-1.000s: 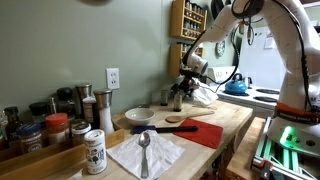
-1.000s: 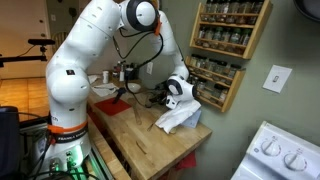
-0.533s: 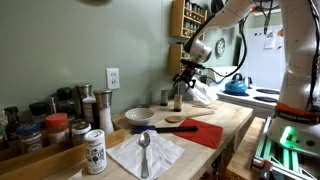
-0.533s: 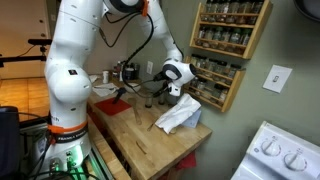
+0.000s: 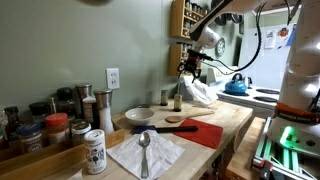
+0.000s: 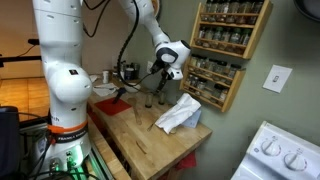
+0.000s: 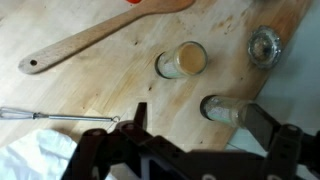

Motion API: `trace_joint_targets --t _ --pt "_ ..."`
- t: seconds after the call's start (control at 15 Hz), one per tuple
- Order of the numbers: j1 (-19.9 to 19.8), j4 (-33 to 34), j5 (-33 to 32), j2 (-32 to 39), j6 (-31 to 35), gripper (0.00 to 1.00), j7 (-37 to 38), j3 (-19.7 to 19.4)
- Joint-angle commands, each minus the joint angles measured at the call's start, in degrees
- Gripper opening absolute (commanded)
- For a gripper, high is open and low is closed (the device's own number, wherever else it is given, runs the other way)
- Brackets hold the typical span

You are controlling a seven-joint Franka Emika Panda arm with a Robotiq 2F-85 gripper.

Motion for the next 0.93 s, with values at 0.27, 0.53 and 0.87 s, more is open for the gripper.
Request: trace_joint_targets --t 0.27,0.53,0.87 --pt "0.0 -2.6 -16.1 -11.4 -0.5 1.0 -3.9 4.8" --pt "0.8 -1.9 -21.5 -13.6 -0.7 1.0 -8.8 7.1" --pt "0.9 -0.9 -21.5 -13.1 -0.2 1.0 -9.5 7.6"
